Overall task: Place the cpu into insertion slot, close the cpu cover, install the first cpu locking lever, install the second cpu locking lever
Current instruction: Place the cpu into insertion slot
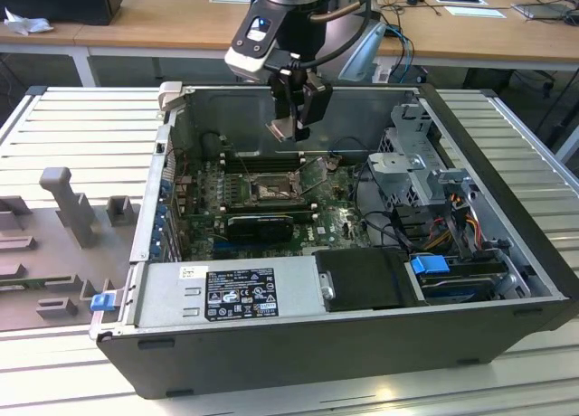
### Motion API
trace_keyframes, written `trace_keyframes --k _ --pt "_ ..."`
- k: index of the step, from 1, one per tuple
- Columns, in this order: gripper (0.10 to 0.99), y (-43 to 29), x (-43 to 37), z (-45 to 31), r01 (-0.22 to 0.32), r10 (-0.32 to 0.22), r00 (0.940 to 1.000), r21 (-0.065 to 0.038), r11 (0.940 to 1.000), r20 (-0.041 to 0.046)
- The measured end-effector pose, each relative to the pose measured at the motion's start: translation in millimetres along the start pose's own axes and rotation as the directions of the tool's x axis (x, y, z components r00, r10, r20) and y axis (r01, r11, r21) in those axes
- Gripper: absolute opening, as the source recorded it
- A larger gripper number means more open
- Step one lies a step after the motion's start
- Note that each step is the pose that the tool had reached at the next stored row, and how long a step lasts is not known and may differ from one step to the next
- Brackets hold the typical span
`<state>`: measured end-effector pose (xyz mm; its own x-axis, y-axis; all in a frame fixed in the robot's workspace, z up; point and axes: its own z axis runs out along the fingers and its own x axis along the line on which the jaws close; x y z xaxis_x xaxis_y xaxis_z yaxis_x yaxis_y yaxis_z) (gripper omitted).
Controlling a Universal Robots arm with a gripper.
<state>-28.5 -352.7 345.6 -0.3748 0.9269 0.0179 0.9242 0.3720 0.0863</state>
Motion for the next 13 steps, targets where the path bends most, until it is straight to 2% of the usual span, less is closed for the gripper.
trace_keyframes --k 13 --pt "0.541 -0.1 0.0 0.9 -0.06 0.06 0.9982 -0.001 0.9982 0.0052"
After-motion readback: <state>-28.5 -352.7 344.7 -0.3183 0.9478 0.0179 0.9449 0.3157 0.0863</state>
